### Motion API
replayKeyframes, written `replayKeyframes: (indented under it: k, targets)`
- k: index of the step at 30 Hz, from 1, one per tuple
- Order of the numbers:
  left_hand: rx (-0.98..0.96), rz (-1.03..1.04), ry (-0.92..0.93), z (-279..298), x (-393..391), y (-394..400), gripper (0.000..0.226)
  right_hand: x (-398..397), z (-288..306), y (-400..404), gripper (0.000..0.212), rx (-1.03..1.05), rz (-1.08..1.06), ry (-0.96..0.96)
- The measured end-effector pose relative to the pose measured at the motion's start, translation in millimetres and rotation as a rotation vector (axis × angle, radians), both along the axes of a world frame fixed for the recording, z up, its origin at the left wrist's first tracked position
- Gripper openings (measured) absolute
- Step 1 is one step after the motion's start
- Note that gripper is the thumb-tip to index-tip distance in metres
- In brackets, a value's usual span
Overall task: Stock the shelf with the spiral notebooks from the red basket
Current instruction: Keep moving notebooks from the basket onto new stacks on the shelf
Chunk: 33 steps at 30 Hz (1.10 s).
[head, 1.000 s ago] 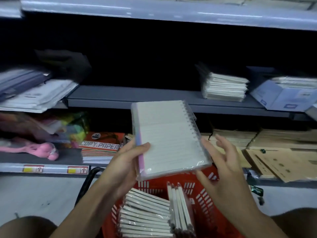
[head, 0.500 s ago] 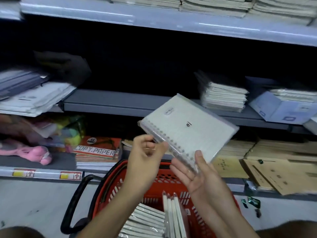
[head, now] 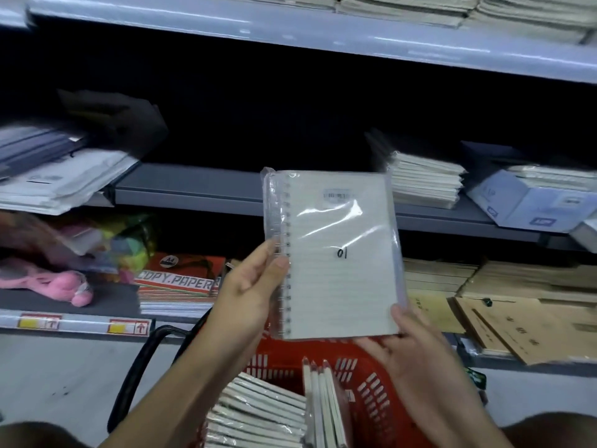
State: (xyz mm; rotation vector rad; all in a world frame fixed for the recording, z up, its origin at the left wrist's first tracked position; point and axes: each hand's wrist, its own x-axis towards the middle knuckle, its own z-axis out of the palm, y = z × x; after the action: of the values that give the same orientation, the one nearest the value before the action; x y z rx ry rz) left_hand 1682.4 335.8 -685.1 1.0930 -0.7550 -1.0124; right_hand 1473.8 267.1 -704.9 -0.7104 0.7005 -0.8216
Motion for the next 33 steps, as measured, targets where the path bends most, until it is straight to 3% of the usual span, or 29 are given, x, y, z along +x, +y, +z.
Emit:
replayKeyframes:
  k: [6,10,12,18,22,26,28,30,33]
  targets:
    - [-0.022,-0.054,-0.124,3,12,-2,0.032,-1,-8,-6,0.036,-0.143,-0.111,0.228]
    - [0.098,-0.399,-0.083,-2,25,-1,0.066,6,-14,-6,0.033,-0.136,-0.188,0.253]
    - [0.084,-0.456,-0.012,-7,30,-4,0.075,12,-17,-10,0.035,-0.138,-0.201,0.264]
    - [0.094,0.027,-0.030,-3,49,-58,0.050,50,-3,-62,0.022,-0.280,-0.242,0.341]
    - [0.106,0.102,-0.078,23,69,-108,0.024,81,17,-125,0.027,-0.428,-0.236,0.421]
    - [0.256,0.143,-0.072,34,97,-154,0.044,112,31,-182,0.022,-0.467,-0.177,0.573]
    - [0.283,0.166,-0.107,36,104,-163,0.025,120,36,-197,0.022,-0.540,-0.125,0.725]
    - [0.303,0.179,-0.197,33,107,-166,0.015,122,39,-207,0.030,-0.686,-0.073,0.924]
    - [0.379,0.211,-0.598,27,109,-158,0.029,117,45,-208,0.040,-0.905,0.022,1.186]
